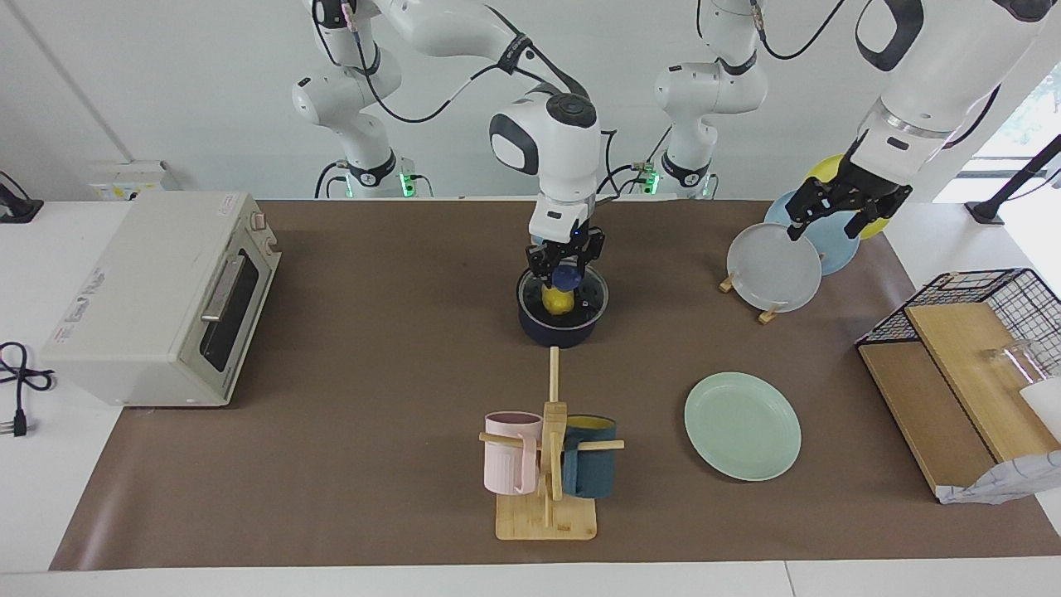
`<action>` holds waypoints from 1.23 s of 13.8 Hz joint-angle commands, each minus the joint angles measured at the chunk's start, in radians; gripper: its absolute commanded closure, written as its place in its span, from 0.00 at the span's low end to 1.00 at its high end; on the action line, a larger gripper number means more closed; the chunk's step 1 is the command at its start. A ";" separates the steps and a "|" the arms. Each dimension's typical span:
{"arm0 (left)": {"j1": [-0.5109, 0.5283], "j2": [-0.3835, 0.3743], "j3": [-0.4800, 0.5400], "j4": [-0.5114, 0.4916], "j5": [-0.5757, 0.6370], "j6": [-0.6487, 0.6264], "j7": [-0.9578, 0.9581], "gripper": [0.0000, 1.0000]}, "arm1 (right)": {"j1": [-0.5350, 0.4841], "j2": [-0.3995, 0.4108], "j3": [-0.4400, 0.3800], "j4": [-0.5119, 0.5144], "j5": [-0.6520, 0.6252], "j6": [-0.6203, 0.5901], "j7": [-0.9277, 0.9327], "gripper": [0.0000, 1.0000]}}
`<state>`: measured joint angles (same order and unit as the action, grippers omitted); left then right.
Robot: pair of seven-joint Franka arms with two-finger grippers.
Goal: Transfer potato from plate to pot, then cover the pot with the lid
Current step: 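Lower the glass lid onto the saucepan with the right gripper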
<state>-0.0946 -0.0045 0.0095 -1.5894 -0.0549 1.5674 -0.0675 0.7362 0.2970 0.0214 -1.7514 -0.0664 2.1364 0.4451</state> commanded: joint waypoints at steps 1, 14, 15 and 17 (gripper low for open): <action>0.013 0.001 -0.011 0.014 0.018 -0.014 0.014 0.00 | -0.001 0.013 0.000 0.013 -0.006 -0.001 -0.014 1.00; 0.022 -0.012 -0.011 0.000 0.026 -0.009 0.055 0.00 | -0.014 0.014 0.005 0.016 0.091 -0.053 -0.013 1.00; 0.023 -0.012 -0.011 0.002 0.026 -0.009 0.057 0.00 | -0.014 0.016 0.005 0.016 0.091 -0.058 -0.011 1.00; 0.023 -0.012 -0.011 0.002 0.035 -0.009 0.057 0.00 | -0.008 0.019 0.003 0.015 0.091 -0.059 -0.011 1.00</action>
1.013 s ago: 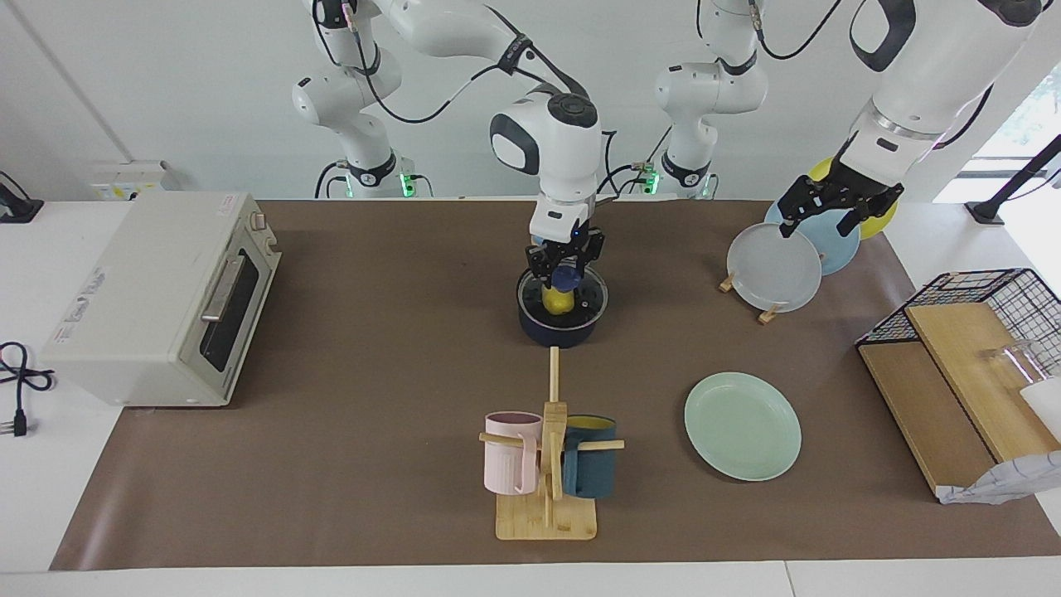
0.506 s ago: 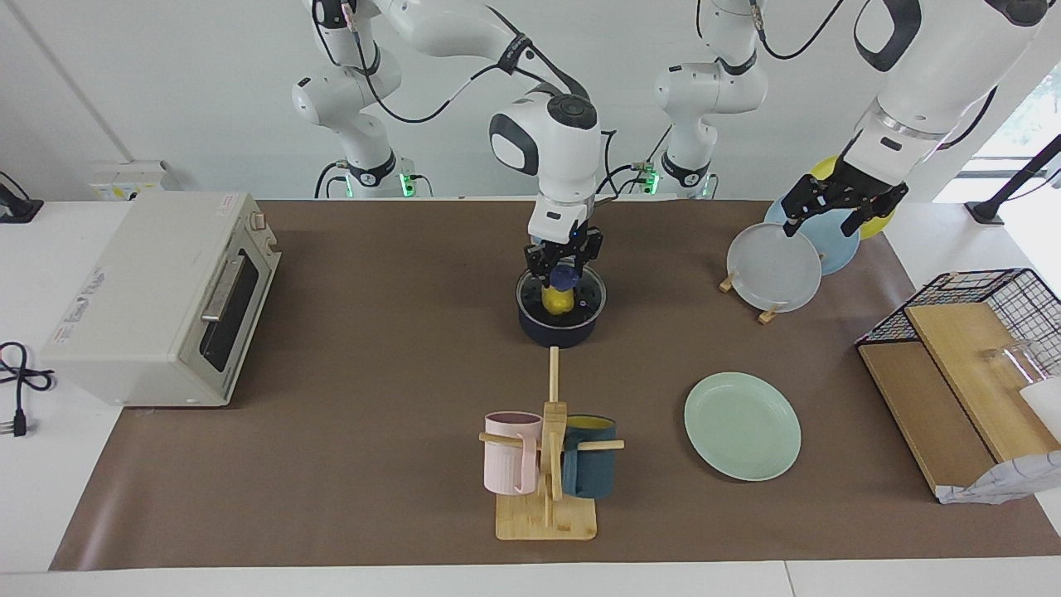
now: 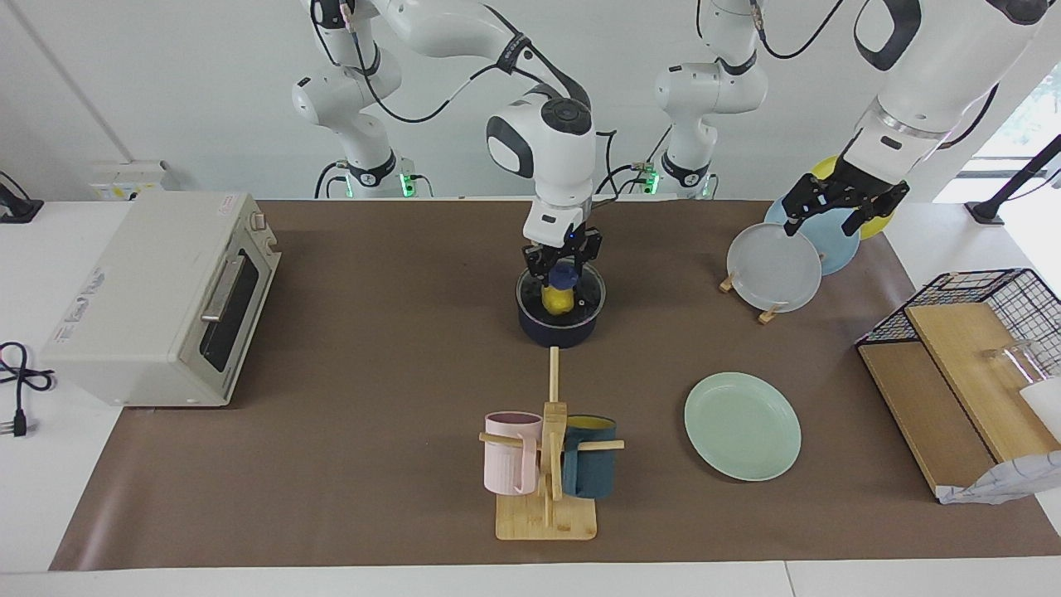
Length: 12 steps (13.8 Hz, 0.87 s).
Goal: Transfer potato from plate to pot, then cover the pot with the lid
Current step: 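Lower the glass lid onto the saucepan with the right gripper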
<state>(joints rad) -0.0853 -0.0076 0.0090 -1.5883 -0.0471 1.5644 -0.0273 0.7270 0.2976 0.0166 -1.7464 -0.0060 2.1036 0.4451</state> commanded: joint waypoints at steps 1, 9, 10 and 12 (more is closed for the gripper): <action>0.010 -0.008 -0.010 0.001 0.027 -0.003 0.015 0.00 | 0.005 0.028 0.008 0.010 0.029 -0.024 -0.011 1.00; 0.009 -0.008 -0.010 0.001 0.073 -0.001 0.018 0.00 | 0.008 0.041 0.008 0.007 0.015 0.018 -0.008 0.00; 0.009 -0.008 -0.010 0.001 0.073 -0.001 0.017 0.00 | 0.008 0.041 0.008 0.015 0.014 0.015 -0.009 0.00; 0.009 -0.009 -0.010 0.001 0.073 -0.001 0.017 0.00 | 0.008 0.041 0.006 0.045 0.009 0.000 -0.008 0.00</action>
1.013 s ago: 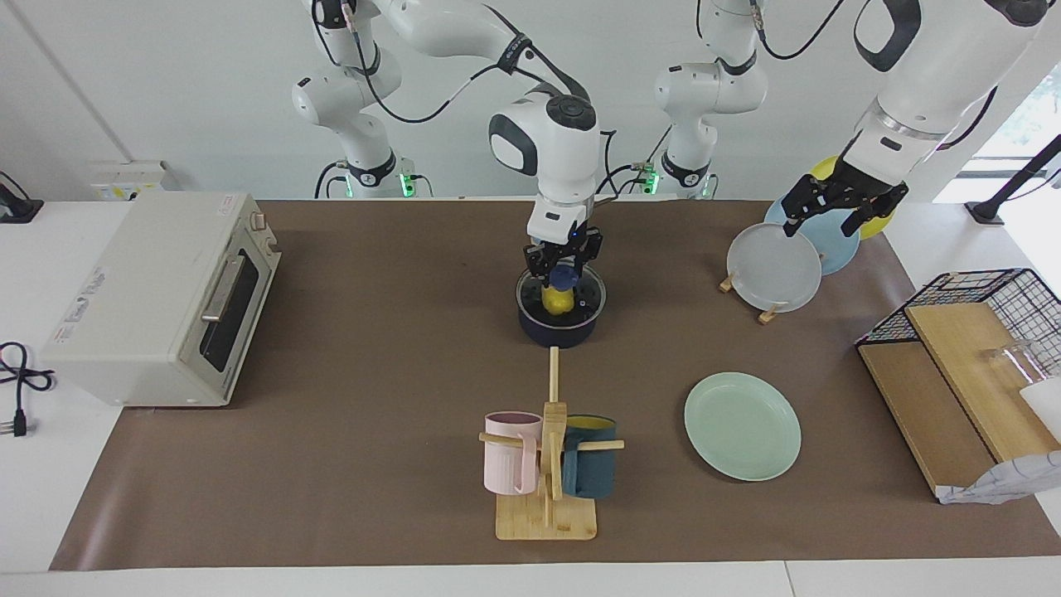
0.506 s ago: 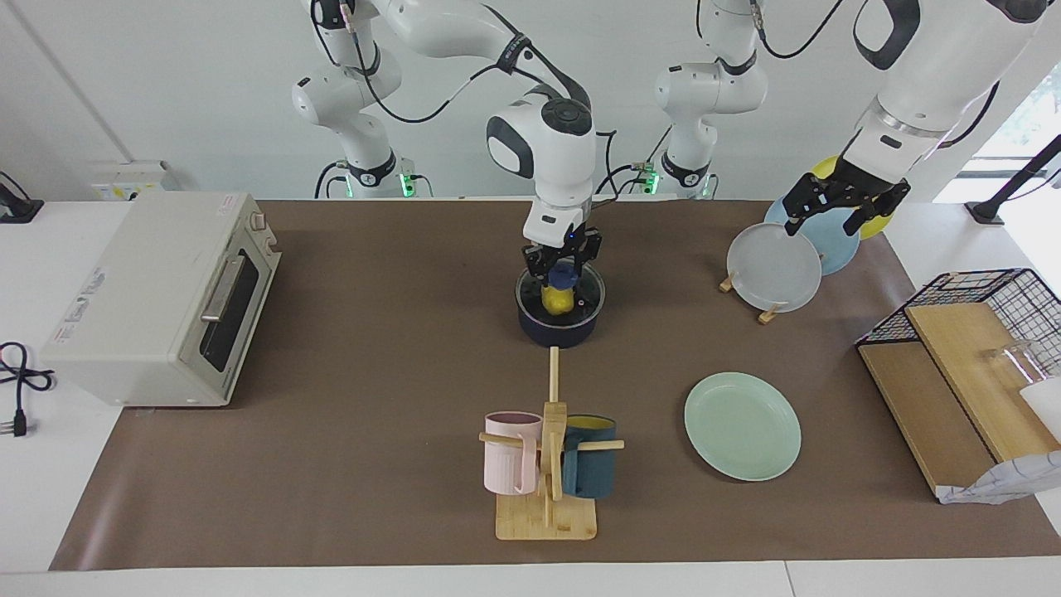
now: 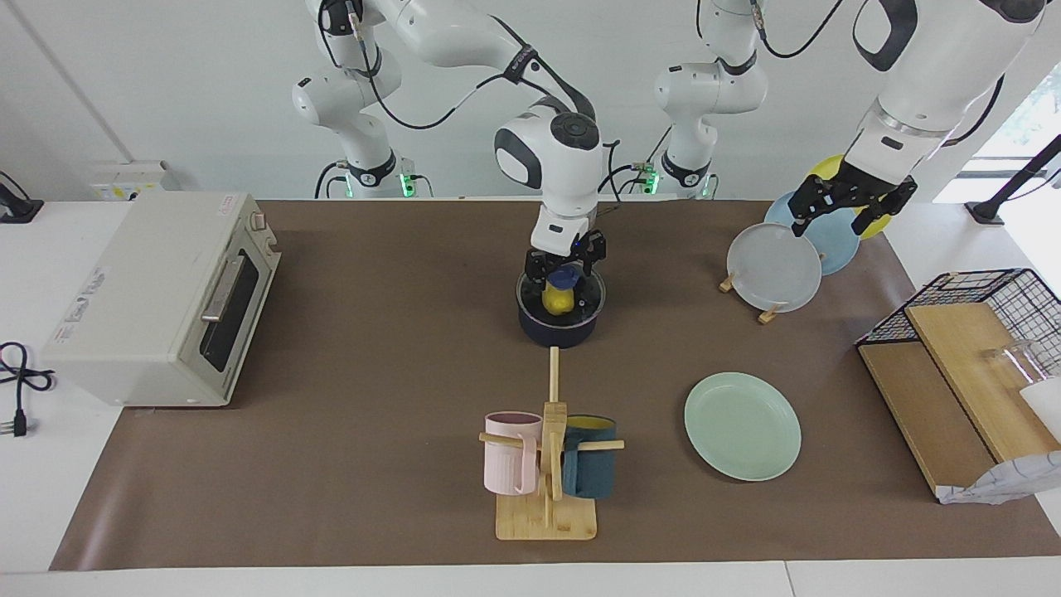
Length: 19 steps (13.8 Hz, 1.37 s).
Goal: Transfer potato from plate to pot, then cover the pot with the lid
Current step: 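Lower the glass lid onto the saucepan with the right gripper, then open the right gripper and withdraw it from the lid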
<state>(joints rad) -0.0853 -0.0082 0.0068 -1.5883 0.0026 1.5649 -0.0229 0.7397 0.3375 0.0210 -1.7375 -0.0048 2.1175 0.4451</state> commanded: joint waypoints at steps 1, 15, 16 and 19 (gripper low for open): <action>0.009 -0.009 -0.008 0.001 0.024 -0.002 0.000 0.00 | -0.005 0.000 0.001 0.041 0.008 -0.017 -0.006 0.00; 0.009 -0.013 -0.005 -0.001 0.024 -0.014 0.003 0.00 | -0.420 -0.267 -0.021 0.263 0.023 -0.577 -0.075 0.00; 0.009 -0.013 -0.005 -0.001 0.022 -0.014 0.003 0.00 | -0.475 -0.279 -0.018 0.263 0.020 -0.594 -0.148 0.00; 0.009 -0.013 -0.005 -0.001 0.022 -0.016 0.003 0.00 | -0.555 -0.314 -0.032 0.221 0.005 -0.657 -0.362 0.00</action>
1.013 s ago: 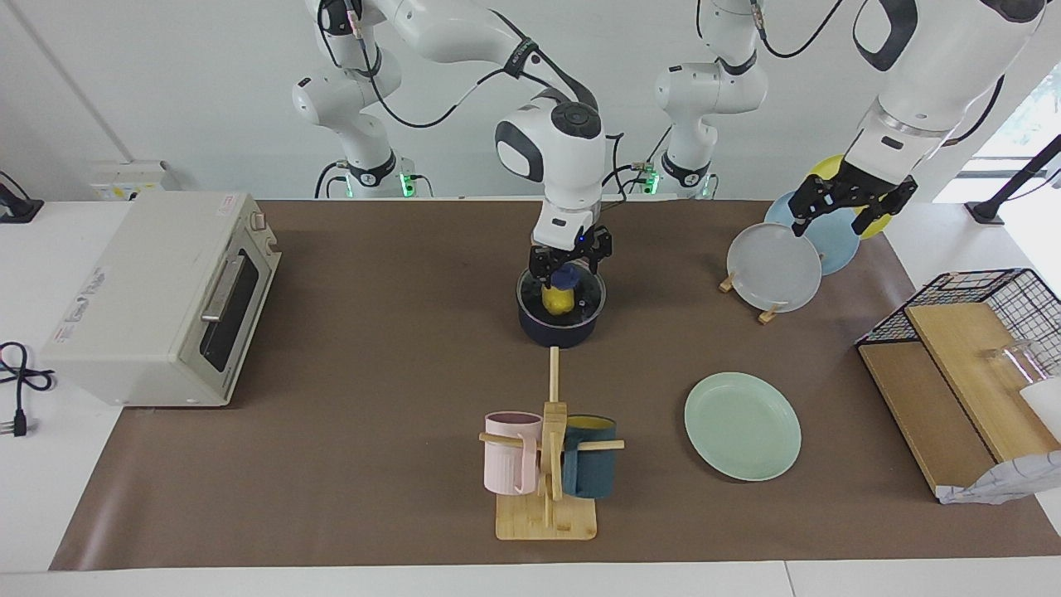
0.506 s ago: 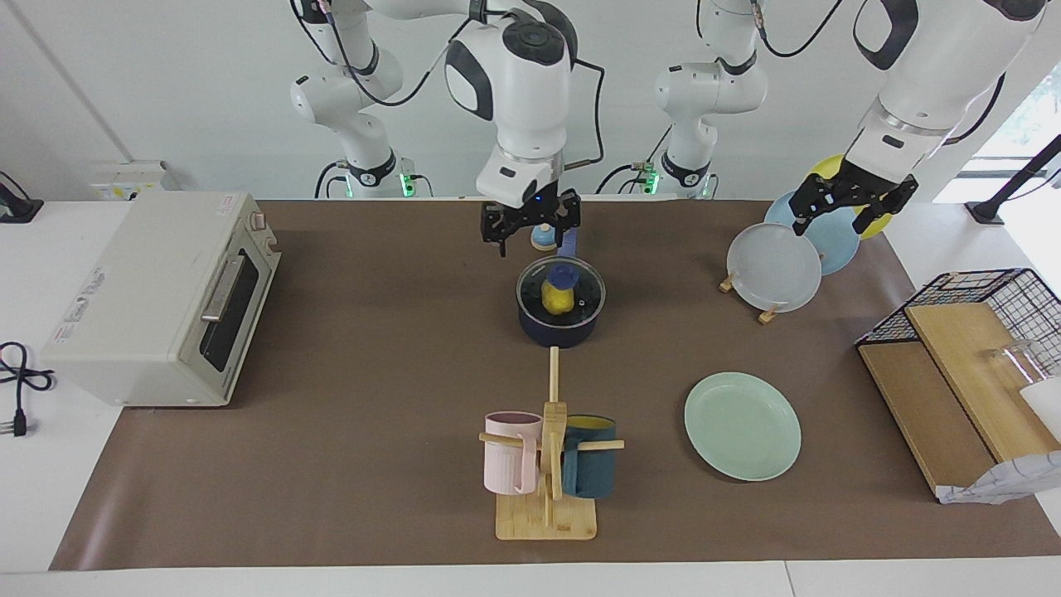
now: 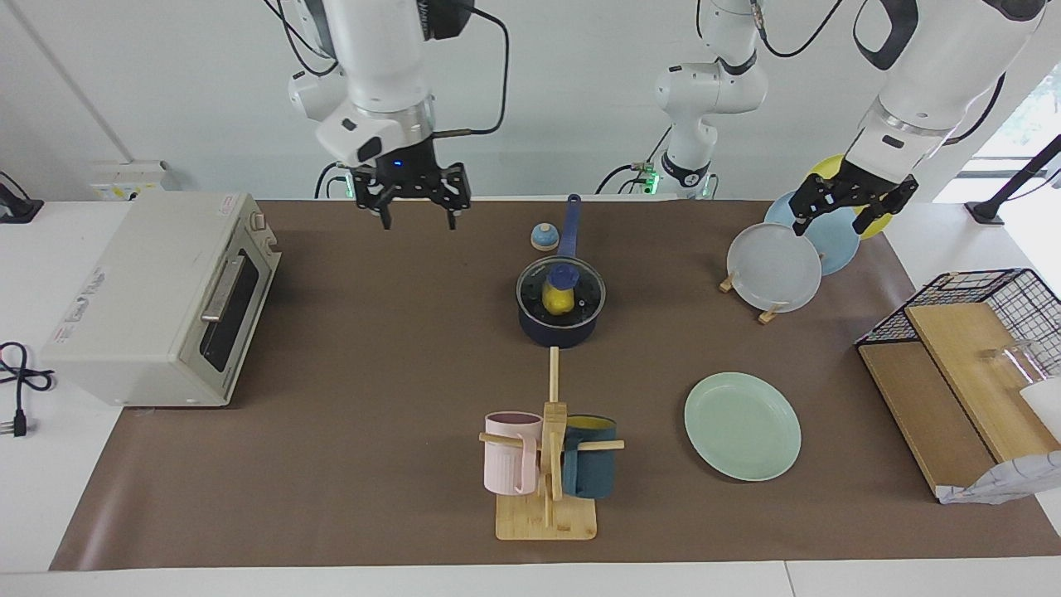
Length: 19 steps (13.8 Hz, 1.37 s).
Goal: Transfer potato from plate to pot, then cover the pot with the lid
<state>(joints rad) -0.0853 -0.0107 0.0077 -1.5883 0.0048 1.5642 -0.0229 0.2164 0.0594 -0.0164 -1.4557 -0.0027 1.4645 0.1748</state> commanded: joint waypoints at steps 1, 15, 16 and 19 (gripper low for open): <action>0.009 -0.011 -0.006 -0.001 0.021 -0.015 0.003 0.00 | -0.052 -0.053 0.006 -0.087 -0.022 0.003 -0.109 0.00; 0.009 -0.011 -0.006 -0.001 0.020 -0.015 0.003 0.00 | -0.160 -0.064 0.015 -0.126 -0.062 0.031 -0.193 0.00; 0.009 -0.011 -0.006 -0.001 0.021 -0.015 0.003 0.00 | -0.164 -0.066 0.015 -0.126 -0.062 0.021 -0.193 0.00; 0.009 -0.011 -0.006 -0.001 0.021 -0.015 0.003 0.00 | -0.161 -0.066 0.015 -0.124 -0.062 0.020 -0.189 0.00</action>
<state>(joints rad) -0.0853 -0.0107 0.0077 -1.5883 0.0056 1.5642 -0.0230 0.0731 0.0213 -0.0156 -1.5498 -0.0659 1.4794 0.0060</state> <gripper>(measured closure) 0.000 0.000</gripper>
